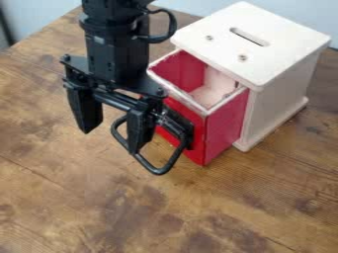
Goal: Close the drawer
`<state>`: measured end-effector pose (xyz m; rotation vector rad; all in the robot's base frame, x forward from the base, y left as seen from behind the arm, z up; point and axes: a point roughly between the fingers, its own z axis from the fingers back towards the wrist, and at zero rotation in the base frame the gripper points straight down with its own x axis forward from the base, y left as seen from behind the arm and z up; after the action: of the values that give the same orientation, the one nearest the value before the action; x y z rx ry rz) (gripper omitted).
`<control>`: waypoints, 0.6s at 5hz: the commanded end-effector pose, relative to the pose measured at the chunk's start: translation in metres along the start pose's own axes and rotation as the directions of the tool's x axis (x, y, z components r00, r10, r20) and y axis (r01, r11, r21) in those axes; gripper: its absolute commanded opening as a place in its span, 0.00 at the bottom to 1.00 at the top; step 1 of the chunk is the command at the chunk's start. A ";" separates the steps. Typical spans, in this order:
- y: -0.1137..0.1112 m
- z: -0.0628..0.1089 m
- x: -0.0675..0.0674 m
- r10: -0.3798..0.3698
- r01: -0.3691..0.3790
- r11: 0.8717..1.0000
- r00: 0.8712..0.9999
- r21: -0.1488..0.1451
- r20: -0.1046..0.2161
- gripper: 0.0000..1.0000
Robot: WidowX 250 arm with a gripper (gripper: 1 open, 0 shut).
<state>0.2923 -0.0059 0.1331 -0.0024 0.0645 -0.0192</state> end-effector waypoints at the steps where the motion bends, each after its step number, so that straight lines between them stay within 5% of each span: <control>1: 0.000 -0.010 0.002 0.034 -0.035 0.999 0.986 0.004 0.164 1.00; 2: 0.017 -0.032 0.010 0.049 -0.051 0.999 0.965 -0.001 0.257 1.00; 3: 0.030 -0.050 0.022 0.070 -0.071 0.997 0.972 -0.001 0.223 1.00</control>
<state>0.2998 0.0194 0.0639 0.0019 -0.0921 0.0385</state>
